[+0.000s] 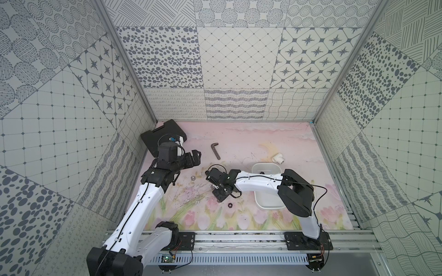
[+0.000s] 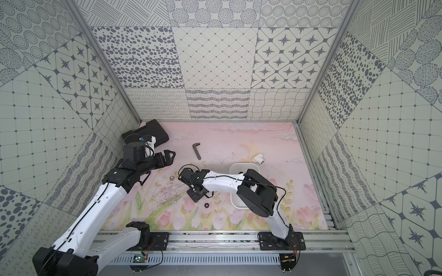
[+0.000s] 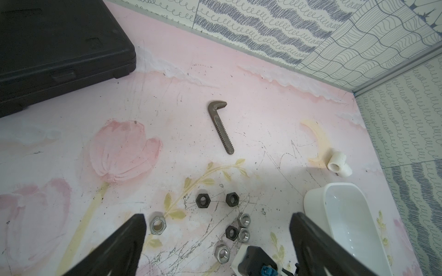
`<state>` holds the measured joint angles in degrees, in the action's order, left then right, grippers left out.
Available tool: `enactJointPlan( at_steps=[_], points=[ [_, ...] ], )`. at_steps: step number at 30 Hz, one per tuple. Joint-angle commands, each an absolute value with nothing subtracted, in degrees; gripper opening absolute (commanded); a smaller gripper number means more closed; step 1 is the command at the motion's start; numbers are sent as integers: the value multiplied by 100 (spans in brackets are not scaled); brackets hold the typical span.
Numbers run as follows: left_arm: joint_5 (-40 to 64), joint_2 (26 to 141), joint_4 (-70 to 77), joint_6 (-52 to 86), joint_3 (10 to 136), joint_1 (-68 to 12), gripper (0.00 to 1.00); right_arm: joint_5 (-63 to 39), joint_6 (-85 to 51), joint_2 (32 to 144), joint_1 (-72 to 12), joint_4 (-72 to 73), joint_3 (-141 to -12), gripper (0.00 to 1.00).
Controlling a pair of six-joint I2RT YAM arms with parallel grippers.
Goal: Put the nuts on the desktop into the storage box
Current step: Pick up the nut from the center of the board.
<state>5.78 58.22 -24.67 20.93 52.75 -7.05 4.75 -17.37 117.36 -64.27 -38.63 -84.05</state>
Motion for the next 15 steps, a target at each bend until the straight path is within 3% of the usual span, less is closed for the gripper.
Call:
enactJointPlan(
  at_steps=[1,15],
  points=[
    [658,5785,-2391,2083,5264,-716,99,516,-1749,11649,-6442,-3768,-8414,23],
    [641,5803,-2408,2078,5271,-717,99,695,-1672,10314,-5814,-3516,-7883,23]
  ],
)
